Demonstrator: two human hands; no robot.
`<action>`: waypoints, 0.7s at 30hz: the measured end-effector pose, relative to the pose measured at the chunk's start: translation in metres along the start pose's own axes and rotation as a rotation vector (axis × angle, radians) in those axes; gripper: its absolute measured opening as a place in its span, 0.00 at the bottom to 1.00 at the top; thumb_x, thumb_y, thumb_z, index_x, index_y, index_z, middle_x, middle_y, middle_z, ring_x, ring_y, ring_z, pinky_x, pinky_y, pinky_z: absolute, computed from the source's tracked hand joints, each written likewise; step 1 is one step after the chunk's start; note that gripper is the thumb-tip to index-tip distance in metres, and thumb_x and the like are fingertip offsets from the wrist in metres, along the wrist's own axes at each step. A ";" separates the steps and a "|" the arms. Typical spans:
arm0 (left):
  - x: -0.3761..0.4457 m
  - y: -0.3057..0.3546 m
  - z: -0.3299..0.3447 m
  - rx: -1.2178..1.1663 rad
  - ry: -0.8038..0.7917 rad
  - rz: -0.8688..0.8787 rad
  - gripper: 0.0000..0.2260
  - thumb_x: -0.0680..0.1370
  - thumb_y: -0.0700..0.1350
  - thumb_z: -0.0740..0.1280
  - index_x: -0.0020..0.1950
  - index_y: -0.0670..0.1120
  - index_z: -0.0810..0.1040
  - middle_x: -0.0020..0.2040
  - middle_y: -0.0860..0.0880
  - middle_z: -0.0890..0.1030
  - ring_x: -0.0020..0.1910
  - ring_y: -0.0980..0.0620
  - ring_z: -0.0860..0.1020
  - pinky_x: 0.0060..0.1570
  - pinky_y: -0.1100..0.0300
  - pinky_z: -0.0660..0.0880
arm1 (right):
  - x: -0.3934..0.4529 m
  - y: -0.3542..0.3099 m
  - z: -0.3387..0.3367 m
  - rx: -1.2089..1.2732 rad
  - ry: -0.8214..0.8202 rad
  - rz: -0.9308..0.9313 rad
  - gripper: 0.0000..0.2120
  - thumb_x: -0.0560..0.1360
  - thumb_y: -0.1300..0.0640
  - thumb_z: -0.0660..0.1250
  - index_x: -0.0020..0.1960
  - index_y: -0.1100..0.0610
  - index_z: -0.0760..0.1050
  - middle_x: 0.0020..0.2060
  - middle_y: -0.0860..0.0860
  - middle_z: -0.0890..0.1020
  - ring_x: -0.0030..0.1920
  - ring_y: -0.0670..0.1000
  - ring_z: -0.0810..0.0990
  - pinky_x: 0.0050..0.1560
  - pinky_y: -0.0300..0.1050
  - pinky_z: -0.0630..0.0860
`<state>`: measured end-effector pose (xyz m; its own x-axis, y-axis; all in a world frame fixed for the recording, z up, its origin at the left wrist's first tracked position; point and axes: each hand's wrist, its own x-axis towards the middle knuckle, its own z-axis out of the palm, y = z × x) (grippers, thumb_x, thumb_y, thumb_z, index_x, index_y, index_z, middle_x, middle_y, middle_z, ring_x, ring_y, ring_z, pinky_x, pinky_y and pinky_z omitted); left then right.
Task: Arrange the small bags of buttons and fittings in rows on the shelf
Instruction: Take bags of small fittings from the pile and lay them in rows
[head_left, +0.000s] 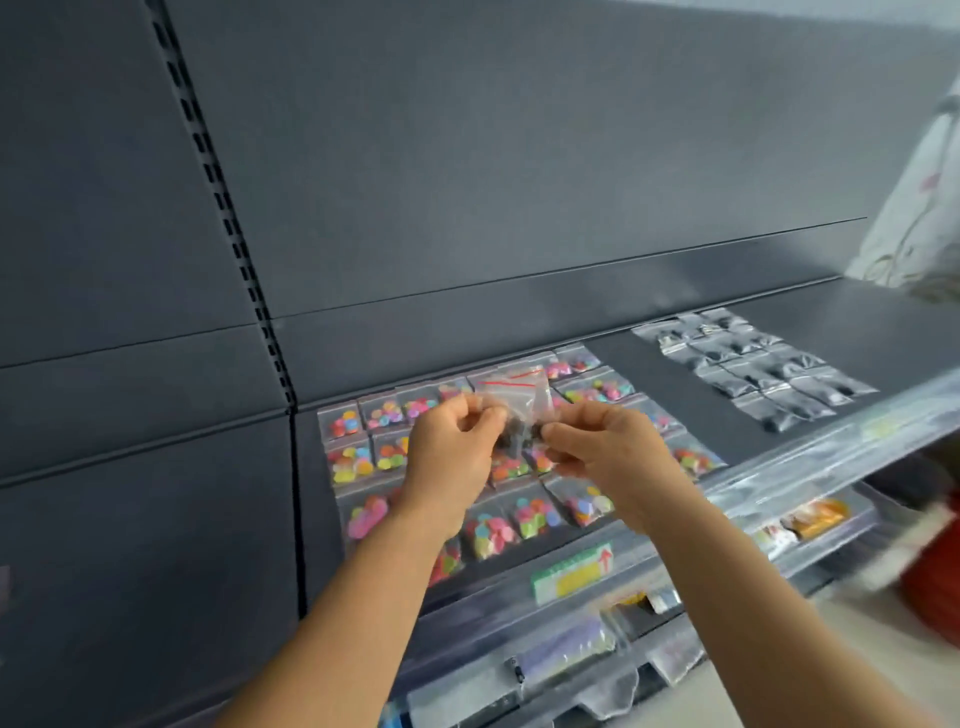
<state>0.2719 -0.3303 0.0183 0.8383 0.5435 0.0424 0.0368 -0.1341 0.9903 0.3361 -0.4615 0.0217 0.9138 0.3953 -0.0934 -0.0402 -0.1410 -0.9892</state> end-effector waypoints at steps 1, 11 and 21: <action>0.000 0.004 0.018 0.000 -0.006 0.009 0.06 0.77 0.42 0.66 0.42 0.46 0.80 0.40 0.46 0.84 0.42 0.47 0.81 0.44 0.56 0.79 | 0.001 0.001 -0.020 -0.010 0.026 -0.003 0.02 0.73 0.65 0.69 0.42 0.63 0.80 0.33 0.55 0.80 0.34 0.50 0.76 0.36 0.41 0.76; -0.004 0.027 0.180 -0.051 -0.148 0.036 0.04 0.77 0.41 0.66 0.46 0.43 0.81 0.42 0.45 0.84 0.44 0.45 0.82 0.46 0.51 0.81 | -0.002 0.017 -0.179 -0.037 0.244 -0.067 0.06 0.73 0.53 0.69 0.39 0.52 0.81 0.30 0.45 0.79 0.33 0.46 0.74 0.39 0.42 0.70; 0.015 0.036 0.290 -0.140 -0.431 0.016 0.02 0.78 0.43 0.66 0.48 0.47 0.79 0.40 0.50 0.83 0.34 0.59 0.80 0.36 0.67 0.77 | 0.014 0.026 -0.267 0.155 0.443 -0.025 0.07 0.74 0.60 0.68 0.45 0.65 0.79 0.37 0.57 0.80 0.38 0.53 0.75 0.38 0.43 0.73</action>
<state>0.4434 -0.5675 0.0165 0.9892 0.1438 0.0286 -0.0275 -0.0101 0.9996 0.4558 -0.7019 0.0245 0.9984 -0.0339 -0.0453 -0.0449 0.0146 -0.9989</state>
